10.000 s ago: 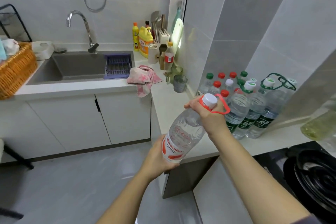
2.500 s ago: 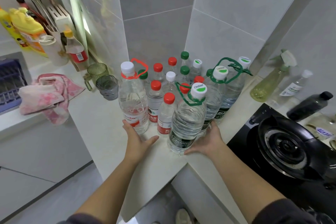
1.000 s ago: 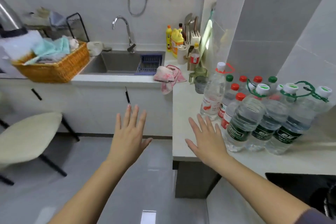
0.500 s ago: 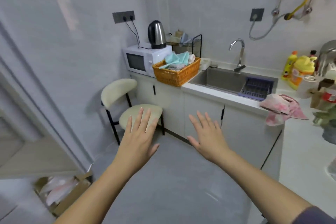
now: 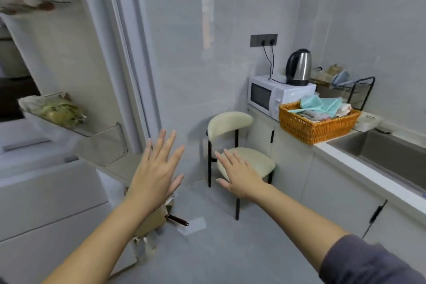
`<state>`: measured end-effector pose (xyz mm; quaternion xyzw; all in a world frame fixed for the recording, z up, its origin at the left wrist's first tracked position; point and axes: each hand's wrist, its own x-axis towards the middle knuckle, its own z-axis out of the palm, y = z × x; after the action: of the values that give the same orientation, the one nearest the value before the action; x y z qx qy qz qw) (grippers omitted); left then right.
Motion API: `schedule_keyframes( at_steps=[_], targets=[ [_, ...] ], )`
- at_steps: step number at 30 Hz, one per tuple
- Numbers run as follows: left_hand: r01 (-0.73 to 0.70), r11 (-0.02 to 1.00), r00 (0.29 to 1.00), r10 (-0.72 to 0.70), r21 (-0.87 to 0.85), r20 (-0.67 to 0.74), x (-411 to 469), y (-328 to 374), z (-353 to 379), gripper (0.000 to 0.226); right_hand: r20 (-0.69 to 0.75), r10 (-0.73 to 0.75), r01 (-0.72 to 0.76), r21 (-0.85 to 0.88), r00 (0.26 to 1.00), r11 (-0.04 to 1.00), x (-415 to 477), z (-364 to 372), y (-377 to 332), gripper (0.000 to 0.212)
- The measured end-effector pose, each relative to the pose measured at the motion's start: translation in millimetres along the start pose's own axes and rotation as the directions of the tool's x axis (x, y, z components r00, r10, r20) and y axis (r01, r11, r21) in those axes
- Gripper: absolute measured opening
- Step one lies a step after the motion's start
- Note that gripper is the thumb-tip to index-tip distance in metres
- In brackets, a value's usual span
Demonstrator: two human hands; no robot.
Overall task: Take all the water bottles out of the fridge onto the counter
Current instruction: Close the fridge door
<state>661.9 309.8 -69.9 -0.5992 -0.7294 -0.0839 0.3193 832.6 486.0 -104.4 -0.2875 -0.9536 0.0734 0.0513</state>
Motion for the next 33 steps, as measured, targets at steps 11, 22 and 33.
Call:
schedule_keyframes(
  at_steps=[11,22,33],
  targets=[
    [0.316,0.931,0.947,-0.322,0.182,0.007,13,-63,-22,0.11,0.112,-0.332,0.31,0.176,0.937,0.934,86,-28,-67,0.079],
    [0.295,0.947,0.955,-0.295,0.13,-0.02,-27,-86,-48,0.108,0.107,-0.561,0.564,0.004,0.821,0.826,87,-27,-89,0.078],
    [0.583,0.779,0.792,-0.609,-0.231,-0.051,-74,-105,-86,0.103,-0.084,-0.748,0.745,-0.066,0.659,0.664,100,-70,-170,0.088]
  ],
)
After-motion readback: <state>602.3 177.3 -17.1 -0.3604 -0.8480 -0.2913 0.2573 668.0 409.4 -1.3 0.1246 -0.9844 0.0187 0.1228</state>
